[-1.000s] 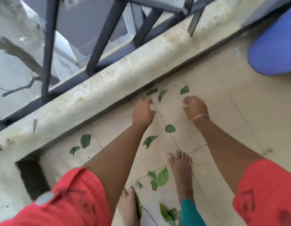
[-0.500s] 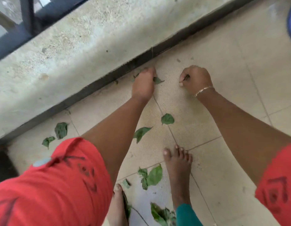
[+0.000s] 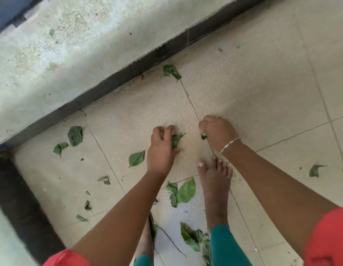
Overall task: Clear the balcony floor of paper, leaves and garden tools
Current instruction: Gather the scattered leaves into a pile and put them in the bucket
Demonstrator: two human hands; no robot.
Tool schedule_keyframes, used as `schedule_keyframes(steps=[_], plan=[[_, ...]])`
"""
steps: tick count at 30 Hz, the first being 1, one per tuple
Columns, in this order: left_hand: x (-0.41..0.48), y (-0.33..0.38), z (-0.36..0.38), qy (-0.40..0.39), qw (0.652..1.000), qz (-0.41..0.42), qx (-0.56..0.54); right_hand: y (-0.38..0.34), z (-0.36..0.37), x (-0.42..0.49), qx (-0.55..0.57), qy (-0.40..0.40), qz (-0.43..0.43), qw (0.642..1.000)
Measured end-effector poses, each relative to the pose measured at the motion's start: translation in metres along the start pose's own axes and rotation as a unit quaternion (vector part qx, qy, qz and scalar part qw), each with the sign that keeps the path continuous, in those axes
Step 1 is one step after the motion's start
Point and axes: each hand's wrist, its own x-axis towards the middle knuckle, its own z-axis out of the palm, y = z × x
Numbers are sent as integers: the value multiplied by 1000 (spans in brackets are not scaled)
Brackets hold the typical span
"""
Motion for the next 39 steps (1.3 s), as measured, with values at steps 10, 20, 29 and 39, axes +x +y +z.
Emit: schedule_keyframes(steps=[10,20,29,39], plan=[[6,-20,-4,-16,999,29,41,-49,-63,115,48,101,39,993],[-35,-83,-13,52,992,-106,36,-52,-35,94,51,92,71,992],[-41,-106,-18,54,994,-78,-56,-90,-11,88,98,132,73,984],[-28,-187,-82,308,848,-338,-267,-90,-22,158,6,105,155,982]])
